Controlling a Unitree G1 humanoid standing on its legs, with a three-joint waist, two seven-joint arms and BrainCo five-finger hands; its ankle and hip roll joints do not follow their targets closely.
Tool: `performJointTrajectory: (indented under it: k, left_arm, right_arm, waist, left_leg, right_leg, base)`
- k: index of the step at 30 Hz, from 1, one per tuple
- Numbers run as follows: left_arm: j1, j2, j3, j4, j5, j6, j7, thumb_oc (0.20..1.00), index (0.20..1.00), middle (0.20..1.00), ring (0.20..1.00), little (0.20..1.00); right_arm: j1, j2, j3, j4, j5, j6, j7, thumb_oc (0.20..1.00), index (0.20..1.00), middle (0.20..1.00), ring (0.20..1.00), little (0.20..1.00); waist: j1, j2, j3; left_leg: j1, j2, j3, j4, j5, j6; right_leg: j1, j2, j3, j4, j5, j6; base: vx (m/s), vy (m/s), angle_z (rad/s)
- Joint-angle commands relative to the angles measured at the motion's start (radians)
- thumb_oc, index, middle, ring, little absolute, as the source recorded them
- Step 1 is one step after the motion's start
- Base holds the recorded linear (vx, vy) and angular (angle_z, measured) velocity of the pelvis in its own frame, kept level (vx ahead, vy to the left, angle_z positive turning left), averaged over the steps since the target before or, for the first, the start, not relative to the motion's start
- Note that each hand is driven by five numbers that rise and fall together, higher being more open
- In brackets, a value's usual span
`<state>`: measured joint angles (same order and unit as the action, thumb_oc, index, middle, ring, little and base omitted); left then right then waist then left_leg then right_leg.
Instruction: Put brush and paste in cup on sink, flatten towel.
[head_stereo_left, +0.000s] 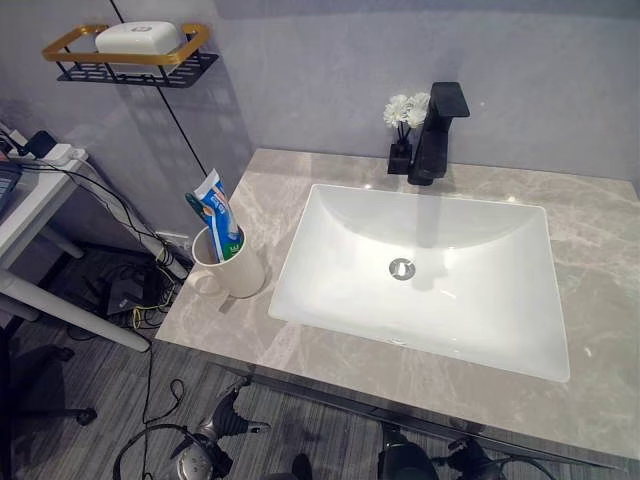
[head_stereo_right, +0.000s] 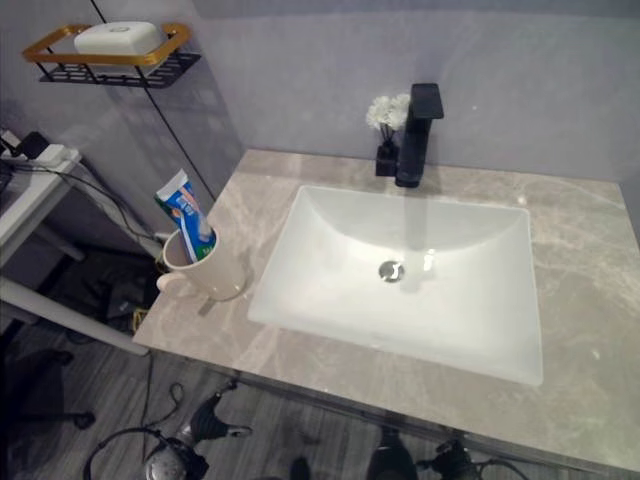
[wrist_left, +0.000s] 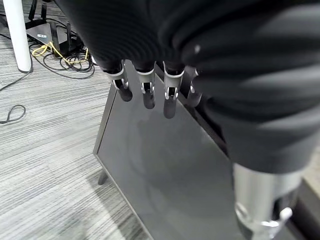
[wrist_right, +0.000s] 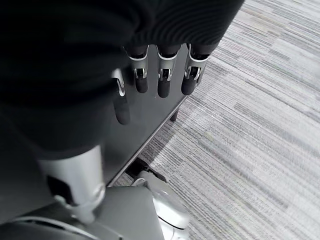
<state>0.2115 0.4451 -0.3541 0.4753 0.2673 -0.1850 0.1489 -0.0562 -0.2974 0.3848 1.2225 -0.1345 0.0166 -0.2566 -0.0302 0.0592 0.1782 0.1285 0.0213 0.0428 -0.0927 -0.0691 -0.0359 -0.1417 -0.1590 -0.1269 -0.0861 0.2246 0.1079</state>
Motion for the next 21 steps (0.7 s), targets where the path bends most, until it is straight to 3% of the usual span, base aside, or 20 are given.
performJointTrajectory:
  k: [1, 7, 9, 15, 16, 18, 20, 21]
  left_arm:
    - [-0.006, 0.106, 0.027, -0.114, -0.065, -0.066, 0.002, 1.000, 1.000, 1.000, 1.000, 1.000]
    - [0.035, 0.170, 0.043, -0.224, -0.114, -0.093, -0.021, 1.000, 1.000, 1.000, 1.000, 1.000]
    - [0.106, 0.274, 0.088, -0.432, -0.251, -0.129, -0.086, 1.000, 1.000, 1.000, 1.000, 1.000]
    - [0.211, 0.402, 0.158, -0.600, -0.447, -0.129, -0.215, 1.000, 1.000, 1.000, 1.000, 1.000]
    - [0.261, 0.458, 0.198, -0.669, -0.546, -0.120, -0.273, 1.000, 1.000, 1.000, 1.000, 1.000]
    - [0.311, 0.464, 0.237, -0.742, -0.718, -0.092, -0.351, 1.000, 1.000, 1.000, 1.000, 1.000]
    - [0.335, 0.488, 0.265, -0.791, -0.767, -0.086, -0.373, 1.000, 1.000, 1.000, 1.000, 1.000]
    - [0.345, 0.505, 0.298, -0.820, -0.798, -0.088, -0.384, 0.793, 0.793, 0.793, 0.793, 0.793]
  right_arm:
    - [-0.200, 0.014, 0.025, -0.069, -0.087, -0.091, -0.007, 1.000, 1.000, 1.000, 1.000, 1.000]
    - [-0.209, 0.028, 0.022, -0.042, -0.100, -0.081, -0.004, 1.000, 1.000, 1.000, 1.000, 1.000]
    - [-0.202, 0.023, -0.007, -0.024, -0.088, -0.070, -0.003, 1.000, 1.000, 1.000, 1.000, 1.000]
    - [-0.192, 0.017, -0.023, -0.015, -0.090, -0.058, 0.011, 1.000, 1.000, 1.000, 1.000, 1.000]
    - [-0.190, 0.010, -0.028, -0.008, -0.100, -0.049, 0.025, 1.000, 1.000, 1.000, 1.000, 1.000]
    - [-0.185, 0.011, -0.033, -0.002, -0.111, -0.040, 0.039, 1.000, 1.000, 1.000, 1.000, 1.000]
    - [-0.175, 0.010, -0.034, -0.006, -0.118, -0.043, 0.049, 1.000, 1.000, 1.000, 1.000, 1.000]
    - [-0.164, 0.008, -0.040, -0.012, -0.117, -0.043, 0.052, 1.000, 1.000, 1.000, 1.000, 1.000]
  waist:
    - [0.053, -0.053, -0.006]
    - [0.077, -0.053, 0.000]
    - [0.101, -0.041, 0.006]
    - [0.104, -0.029, -0.001]
    - [0.108, -0.019, -0.006]
    - [0.117, -0.012, -0.012]
    - [0.119, -0.012, -0.016]
    - [0.116, -0.010, -0.019]
  left_leg:
    - [-0.062, -0.097, -0.025, 0.067, -0.036, 0.057]
    - [-0.073, -0.117, -0.056, 0.053, -0.020, 0.063]
    - [-0.080, -0.140, -0.078, 0.051, -0.016, 0.071]
    - [-0.079, -0.152, -0.079, 0.050, -0.017, 0.076]
    - [-0.077, -0.157, -0.079, 0.049, -0.018, 0.077]
    - [-0.077, -0.158, -0.081, 0.046, -0.015, 0.077]
    - [-0.075, -0.159, -0.078, 0.043, -0.015, 0.077]
    - [-0.074, -0.158, -0.072, 0.043, -0.016, 0.077]
  right_leg:
    - [0.001, -0.083, 0.016, 0.051, -0.019, 0.098]
    - [0.003, -0.118, -0.017, 0.056, -0.001, 0.114]
    - [0.005, -0.146, -0.040, 0.061, 0.012, 0.126]
    - [0.006, -0.157, -0.043, 0.055, 0.028, 0.132]
    - [0.007, -0.162, -0.045, 0.047, 0.041, 0.137]
    - [0.008, -0.166, -0.051, 0.036, 0.048, 0.138]
    - [0.008, -0.166, -0.050, 0.029, 0.055, 0.139]
    - [0.004, -0.165, -0.045, 0.027, 0.058, 0.139]
  base:
    - [-0.04, 0.014, 0.26]
    - [-0.05, 0.035, 0.26]
    - [-0.06, 0.091, 0.36]
    - [0.00, 0.050, 0.16]
    - [0.00, 0.030, 0.05]
    - [0.00, 0.027, 0.05]
    - [0.00, 0.006, 0.02]
    - [0.00, 0.000, 0.00]
